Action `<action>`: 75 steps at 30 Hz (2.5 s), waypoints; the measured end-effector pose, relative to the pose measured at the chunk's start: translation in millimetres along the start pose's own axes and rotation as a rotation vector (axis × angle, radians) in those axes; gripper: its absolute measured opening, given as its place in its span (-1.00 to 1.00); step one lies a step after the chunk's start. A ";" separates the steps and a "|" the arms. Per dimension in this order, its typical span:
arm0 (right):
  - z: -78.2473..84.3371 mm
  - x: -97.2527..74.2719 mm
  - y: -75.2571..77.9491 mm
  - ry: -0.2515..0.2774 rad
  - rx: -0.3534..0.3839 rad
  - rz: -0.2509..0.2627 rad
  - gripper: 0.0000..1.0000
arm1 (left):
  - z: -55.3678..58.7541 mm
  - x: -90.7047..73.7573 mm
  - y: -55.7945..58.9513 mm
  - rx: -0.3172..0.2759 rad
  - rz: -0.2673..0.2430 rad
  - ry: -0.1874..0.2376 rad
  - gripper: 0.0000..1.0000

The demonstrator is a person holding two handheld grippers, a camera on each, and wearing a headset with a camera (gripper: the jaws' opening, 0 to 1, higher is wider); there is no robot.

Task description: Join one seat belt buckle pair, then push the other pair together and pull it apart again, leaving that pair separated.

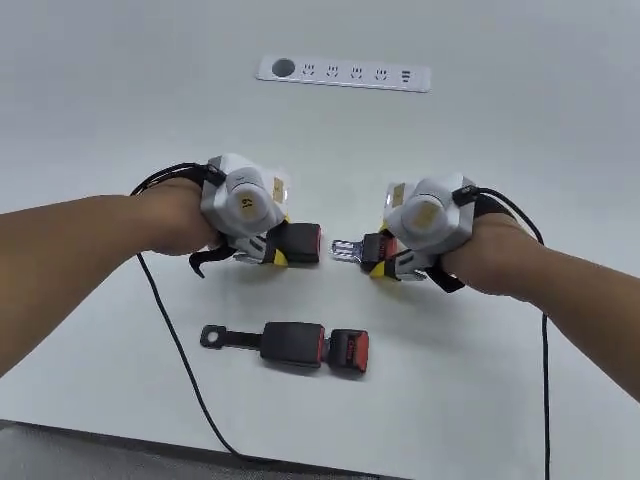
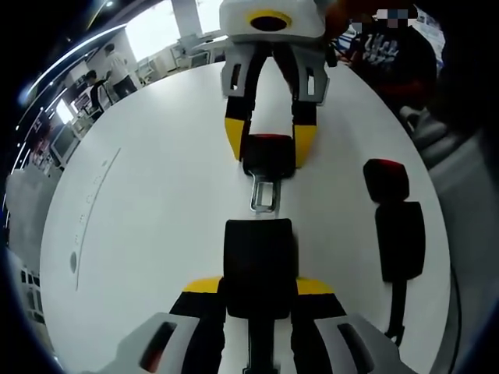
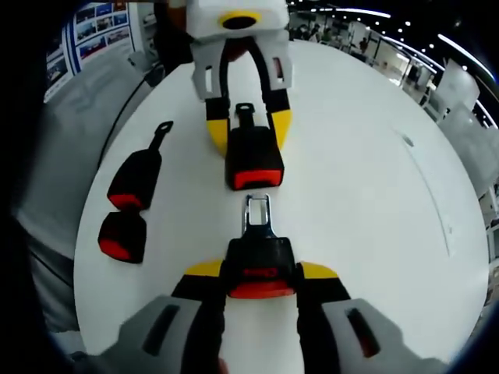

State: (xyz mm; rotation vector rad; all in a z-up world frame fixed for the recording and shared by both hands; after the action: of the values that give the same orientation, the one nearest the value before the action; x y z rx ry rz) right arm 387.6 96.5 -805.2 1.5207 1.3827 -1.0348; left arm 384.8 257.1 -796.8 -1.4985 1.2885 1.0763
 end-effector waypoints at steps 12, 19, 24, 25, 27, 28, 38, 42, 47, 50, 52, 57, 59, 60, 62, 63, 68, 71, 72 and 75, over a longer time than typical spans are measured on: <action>-10.1 0.4 0.3 0.002 -0.016 0.012 -0.31 | -3.6 -2.2 2.0 0.004 0.007 -0.010 -0.36; -19.1 6.1 1.1 0.014 -0.036 0.014 -0.32 | -3.2 -1.5 1.5 0.009 0.010 -0.016 -0.36; -18.5 6.8 1.3 0.033 -0.037 0.009 -0.34 | -2.2 -0.1 -0.4 0.013 0.026 -0.008 -0.37; -20.0 7.0 1.2 0.029 -0.047 0.010 -0.34 | -2.3 0.2 -0.7 0.021 0.028 -0.005 -0.37; -21.3 7.5 1.7 0.029 -0.043 0.009 -0.35 | -2.4 0.3 -0.4 0.022 0.031 -0.002 -0.38; -22.0 7.8 1.6 0.028 -0.045 0.010 -0.36 | -2.5 0.3 -0.2 0.023 0.030 -0.002 -0.38; -36.7 13.1 1.1 0.019 -0.059 0.008 -0.37 | -0.8 2.8 -1.0 0.011 0.033 -0.003 -0.38; -37.1 13.1 0.6 0.014 -0.055 0.005 -0.36 | -0.4 2.7 -1.5 0.017 0.033 -0.002 -0.37; -34.8 12.2 -0.6 0.023 -0.046 0.004 -0.35 | -0.4 2.3 -1.2 0.010 0.032 0.007 -0.37; -31.6 11.2 -0.8 0.022 -0.040 0.002 -0.34 | -1.5 1.3 -0.5 0.013 0.039 0.008 -0.37; -28.1 10.5 -0.2 0.024 -0.039 -0.001 -0.34 | -1.8 1.4 -1.4 0.018 0.048 0.004 -0.36; -16.4 6.8 1.0 0.041 -0.013 -0.009 -0.32 | -2.8 0.9 -0.9 0.019 0.061 -0.005 -0.36; -12.9 6.2 -0.7 0.035 -0.024 -0.003 -0.31 | -3.3 0.5 -0.4 0.023 0.061 -0.002 -0.36; -11.1 4.9 -0.5 0.033 -0.023 -0.002 -0.31 | -3.5 0.3 0.1 0.020 0.062 -0.002 -0.35; -5.1 2.7 -1.0 0.024 -0.021 0.000 -0.30 | -4.0 0.2 0.4 0.022 0.063 -0.001 -0.35; 1.4 1.1 -1.6 0.013 -0.022 0.002 -0.30 | -4.4 0.1 0.8 0.022 0.064 -0.001 -0.35; 34.7 -11.9 -6.1 0.007 0.008 0.012 -0.30 | -4.6 -0.9 2.6 -0.001 0.059 0.007 -0.35; 53.7 -18.5 -8.0 -0.009 0.027 0.013 -0.29 | -5.7 -0.9 2.5 -0.006 0.059 0.003 -0.34; 63.5 -22.4 -8.9 -0.019 0.036 0.018 -0.29 | -5.9 -0.9 2.5 -0.005 0.060 0.001 -0.34; 84.6 -31.0 -10.9 -0.042 0.053 0.032 -0.29 | -6.2 -1.3 2.8 -0.002 0.059 0.002 -0.34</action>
State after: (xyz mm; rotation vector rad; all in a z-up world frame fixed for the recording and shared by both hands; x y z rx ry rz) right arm 370.8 7.3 -804.4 1.5457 1.3073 -1.0850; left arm 382.4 251.3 -794.2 -1.4716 1.3404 1.1145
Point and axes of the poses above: the centre of the closed fingertips' face, and the gripper's own axes: x roughly forward along the fingers, y roughly to its right, z roughly out of its underside, the point moved 7 cm from there along -x, roughly backward along the fingers, and after that the axes turned 12 degrees about -y, right-handed, at the moved point
